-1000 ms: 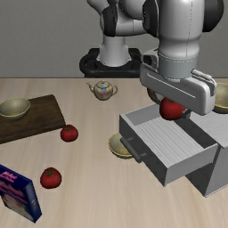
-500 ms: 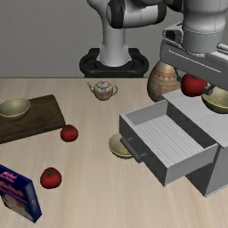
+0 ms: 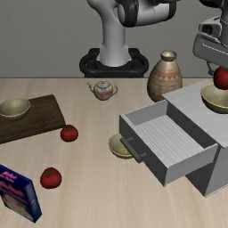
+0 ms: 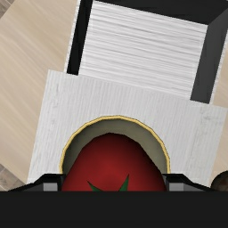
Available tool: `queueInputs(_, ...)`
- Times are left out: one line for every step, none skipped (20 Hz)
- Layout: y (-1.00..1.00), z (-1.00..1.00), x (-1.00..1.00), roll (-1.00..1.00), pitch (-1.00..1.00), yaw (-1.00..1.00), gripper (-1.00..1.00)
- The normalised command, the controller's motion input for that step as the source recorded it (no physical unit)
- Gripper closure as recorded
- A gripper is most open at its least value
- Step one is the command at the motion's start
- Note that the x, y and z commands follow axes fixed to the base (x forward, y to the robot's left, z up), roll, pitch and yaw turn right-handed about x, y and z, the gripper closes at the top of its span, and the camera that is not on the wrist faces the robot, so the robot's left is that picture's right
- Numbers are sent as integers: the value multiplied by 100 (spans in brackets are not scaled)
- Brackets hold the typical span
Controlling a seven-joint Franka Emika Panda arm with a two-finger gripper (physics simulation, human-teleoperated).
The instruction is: Pick the tomato in the top layer of the drawer and place it on the porcelain bowl at the top of the cabinet
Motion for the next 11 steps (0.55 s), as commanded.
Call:
queueInputs(0,0,0,0,0,0,-100)
queueInputs(0,0,0,0,0,0,-100)
queueInputs(0,0,0,0,0,0,-100)
queueInputs(0,0,0,0,0,0,-100)
queueInputs(0,0,0,0,0,0,-100)
queueInputs(0,0,0,0,0,0,-100)
queueInputs(0,0,0,0,0,0,-100)
queueInputs(0,0,0,0,0,0,-100)
queueInputs(0,0,0,0,0,0,-100)
queueInputs(0,0,0,0,0,0,-100)
queueInputs(0,0,0,0,0,0,-100)
